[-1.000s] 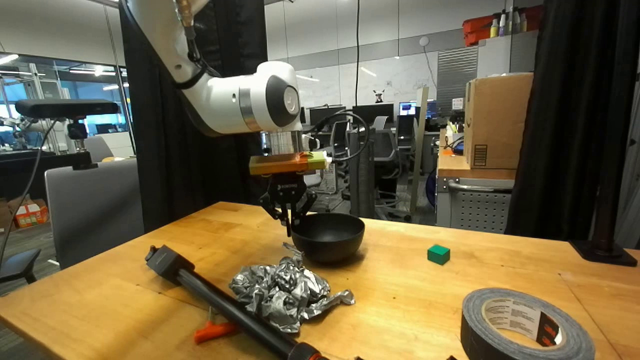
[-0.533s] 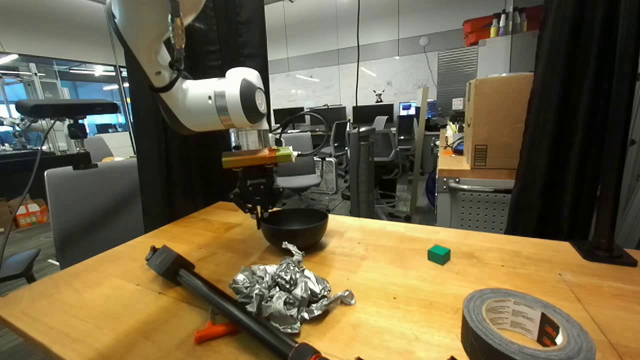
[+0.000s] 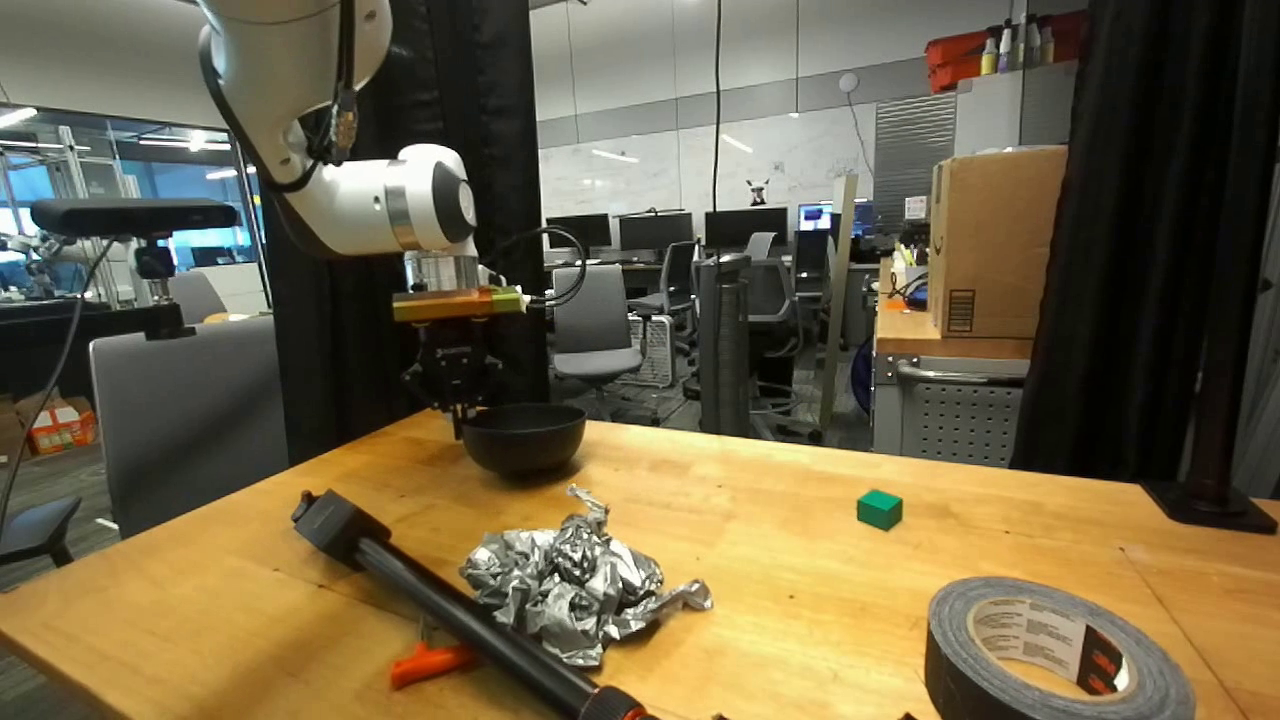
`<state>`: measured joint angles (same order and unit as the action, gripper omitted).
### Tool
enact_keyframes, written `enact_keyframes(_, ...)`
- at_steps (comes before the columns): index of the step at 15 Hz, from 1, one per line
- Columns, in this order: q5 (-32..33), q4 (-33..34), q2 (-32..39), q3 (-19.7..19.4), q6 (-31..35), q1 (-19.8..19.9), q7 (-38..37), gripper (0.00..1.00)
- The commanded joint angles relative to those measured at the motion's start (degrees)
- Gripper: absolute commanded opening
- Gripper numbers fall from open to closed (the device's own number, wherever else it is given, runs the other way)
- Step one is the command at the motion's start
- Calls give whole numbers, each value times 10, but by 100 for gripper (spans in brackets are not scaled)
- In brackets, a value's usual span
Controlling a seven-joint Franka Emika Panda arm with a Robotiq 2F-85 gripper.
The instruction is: Move the bowl to the left
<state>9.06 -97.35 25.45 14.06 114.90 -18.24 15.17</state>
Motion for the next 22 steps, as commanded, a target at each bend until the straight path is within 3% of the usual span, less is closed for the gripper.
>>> enact_keyframes(1, 9, 110, 74, 3, -42, -22, -7, 31)
enact_keyframes(3, 10, 148, 97, 0, -54, -32, -11, 34)
enact_keyframes(4, 1, 84, 58, 3, -25, -21, -2, 16)
enact_keyframes(6, 1, 111, 81, 2, -32, -26, -2, 32)
enact_keyframes(7, 1, 119, 87, 2, -34, -27, -2, 34)
enact_keyframes(22, 1, 128, 92, 1, -38, -27, -2, 34)
